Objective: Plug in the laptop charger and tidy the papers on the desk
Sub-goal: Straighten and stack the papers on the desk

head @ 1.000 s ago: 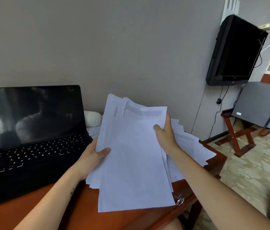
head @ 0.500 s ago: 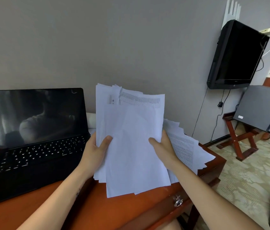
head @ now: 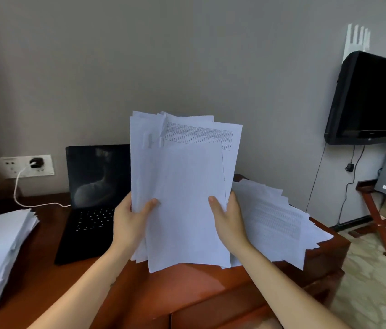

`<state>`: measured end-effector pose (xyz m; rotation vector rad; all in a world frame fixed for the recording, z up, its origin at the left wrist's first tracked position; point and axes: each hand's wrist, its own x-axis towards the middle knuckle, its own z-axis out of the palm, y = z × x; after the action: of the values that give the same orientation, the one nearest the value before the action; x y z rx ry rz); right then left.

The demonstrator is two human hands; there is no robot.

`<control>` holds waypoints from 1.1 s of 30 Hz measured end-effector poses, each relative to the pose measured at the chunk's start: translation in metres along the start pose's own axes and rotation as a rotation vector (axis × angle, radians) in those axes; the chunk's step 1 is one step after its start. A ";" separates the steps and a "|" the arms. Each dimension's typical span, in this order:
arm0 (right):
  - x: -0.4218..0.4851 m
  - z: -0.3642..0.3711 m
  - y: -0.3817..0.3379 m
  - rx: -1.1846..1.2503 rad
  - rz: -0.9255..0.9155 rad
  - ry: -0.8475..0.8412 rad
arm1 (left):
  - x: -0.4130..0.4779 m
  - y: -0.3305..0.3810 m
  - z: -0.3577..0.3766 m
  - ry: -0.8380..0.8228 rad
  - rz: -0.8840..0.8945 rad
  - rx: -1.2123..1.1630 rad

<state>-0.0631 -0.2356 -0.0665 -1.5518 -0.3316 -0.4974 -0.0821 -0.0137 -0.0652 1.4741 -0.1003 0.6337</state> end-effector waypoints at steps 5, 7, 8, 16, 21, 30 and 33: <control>-0.023 0.015 -0.006 0.023 -0.032 0.032 | -0.021 0.006 -0.020 0.063 -0.015 -0.041; -0.024 0.020 -0.009 0.019 -0.055 0.061 | -0.024 0.009 -0.017 0.094 0.009 -0.057; -0.023 0.022 -0.011 0.017 -0.069 0.072 | -0.024 0.012 -0.015 0.106 0.021 -0.063; -0.017 0.018 -0.007 0.052 -0.029 0.107 | -0.019 0.011 -0.010 0.124 0.039 -0.011; -0.014 0.015 -0.013 0.058 -0.038 0.151 | -0.022 0.018 -0.015 0.143 0.078 0.062; -0.035 0.027 -0.010 -0.008 -0.050 0.095 | -0.043 0.007 -0.017 0.098 0.070 0.031; -0.029 0.031 -0.019 -0.023 -0.098 0.108 | -0.037 0.012 -0.016 0.133 0.091 0.010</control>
<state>-0.0944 -0.2015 -0.0644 -1.5293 -0.3207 -0.6608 -0.1237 -0.0117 -0.0726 1.4385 -0.0613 0.8057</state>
